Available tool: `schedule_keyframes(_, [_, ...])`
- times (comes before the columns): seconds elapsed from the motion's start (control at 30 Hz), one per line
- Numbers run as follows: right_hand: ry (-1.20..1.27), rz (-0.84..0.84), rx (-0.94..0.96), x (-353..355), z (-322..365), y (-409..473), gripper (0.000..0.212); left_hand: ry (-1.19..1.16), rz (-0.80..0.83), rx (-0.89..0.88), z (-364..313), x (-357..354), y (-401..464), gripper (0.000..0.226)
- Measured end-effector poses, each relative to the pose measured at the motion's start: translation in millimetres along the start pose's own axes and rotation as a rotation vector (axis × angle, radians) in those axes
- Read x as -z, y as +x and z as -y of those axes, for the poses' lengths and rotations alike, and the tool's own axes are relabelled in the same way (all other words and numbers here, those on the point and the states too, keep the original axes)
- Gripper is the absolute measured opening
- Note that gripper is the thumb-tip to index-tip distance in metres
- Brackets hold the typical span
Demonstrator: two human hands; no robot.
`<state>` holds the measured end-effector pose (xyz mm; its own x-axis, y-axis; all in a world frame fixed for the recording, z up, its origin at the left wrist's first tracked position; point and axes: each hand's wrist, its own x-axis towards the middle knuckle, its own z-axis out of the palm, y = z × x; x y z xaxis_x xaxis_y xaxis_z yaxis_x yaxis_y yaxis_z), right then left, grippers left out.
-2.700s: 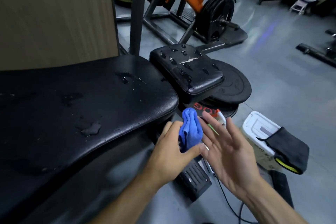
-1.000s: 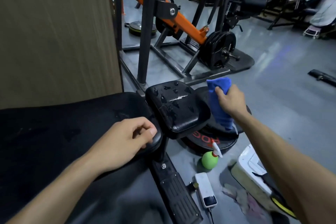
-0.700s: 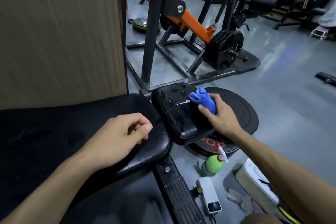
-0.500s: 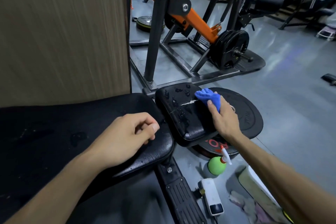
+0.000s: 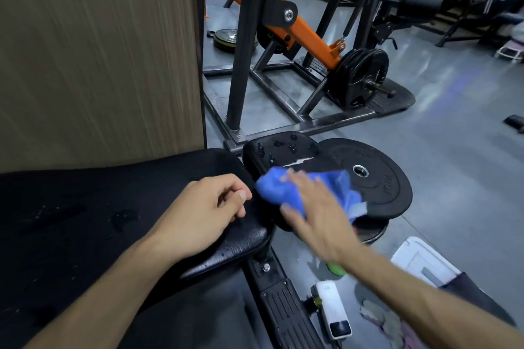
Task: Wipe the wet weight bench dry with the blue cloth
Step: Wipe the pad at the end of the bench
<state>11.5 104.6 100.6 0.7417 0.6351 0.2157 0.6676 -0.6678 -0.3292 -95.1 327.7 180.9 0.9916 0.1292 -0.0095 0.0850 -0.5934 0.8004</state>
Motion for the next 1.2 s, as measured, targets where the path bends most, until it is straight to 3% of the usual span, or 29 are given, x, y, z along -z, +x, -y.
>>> schedule_keyframes(0.07, [-0.012,0.123,0.208,-1,10,-19,0.063,0.008,-0.032,0.009,1,2,1,0.018])
schedule_keyframes(0.1, [-0.022,0.115,0.21,3,0,-13,0.063,0.01,-0.042,0.015,1,3,0,0.017])
schedule_keyframes(0.23, [-0.085,-0.095,-0.288,14,-43,47,0.075,0.023,-0.102,0.012,-1,9,-9,0.018])
schedule_keyframes(0.27, [-0.131,-0.107,-0.321,9,-33,50,0.079,0.021,-0.116,0.008,-2,10,-11,0.018])
schedule_keyframes(0.3, [-0.147,-0.09,-0.27,2,-16,46,0.078,0.016,-0.125,0.002,-3,11,-12,0.019])
schedule_keyframes(0.4, [-0.108,0.087,0.116,-12,31,-5,0.067,0.012,-0.145,0.0,-2,14,-11,0.018])
schedule_keyframes(0.47, [-0.122,0.111,0.22,-6,12,-7,0.065,0.012,-0.144,0.005,1,16,-10,0.017])
schedule_keyframes(0.6, [-0.15,-0.067,-0.306,15,-48,46,0.079,0.041,-0.144,-0.003,4,18,-14,0.018])
schedule_keyframes(0.63, [-0.198,-0.085,-0.352,11,-42,49,0.08,0.049,-0.148,-0.007,4,18,-16,0.018])
schedule_keyframes(0.67, [-0.229,-0.086,-0.31,4,-28,44,0.078,0.057,-0.15,-0.012,4,19,-16,0.018])
schedule_keyframes(0.77, [-0.189,0.037,0.093,-15,18,-6,0.067,0.068,-0.172,-0.018,9,20,-12,0.017])
schedule_keyframes(0.83, [-0.174,0.117,0.246,-9,13,-22,0.067,0.072,-0.171,-0.02,12,19,-7,0.017])
schedule_keyframes(0.9, [-0.158,0.058,0.144,-2,-13,-7,0.065,0.07,-0.166,-0.023,12,16,-5,0.018])
schedule_keyframes(1.0, [-0.134,-0.11,-0.267,4,-31,32,0.072,0.083,-0.165,-0.039,12,13,-6,0.018])
schedule_keyframes(1.03, [-0.183,-0.146,-0.32,-3,-23,35,0.072,0.085,-0.167,-0.04,13,12,-6,0.018])
schedule_keyframes(1.1, [-0.201,-0.14,-0.181,-19,11,21,0.067,0.109,-0.17,-0.047,16,11,-4,0.016])
schedule_keyframes(1.2, [-0.156,0.044,0.166,-23,42,-18,0.066,0.182,-0.184,-0.056,22,9,2,0.013])
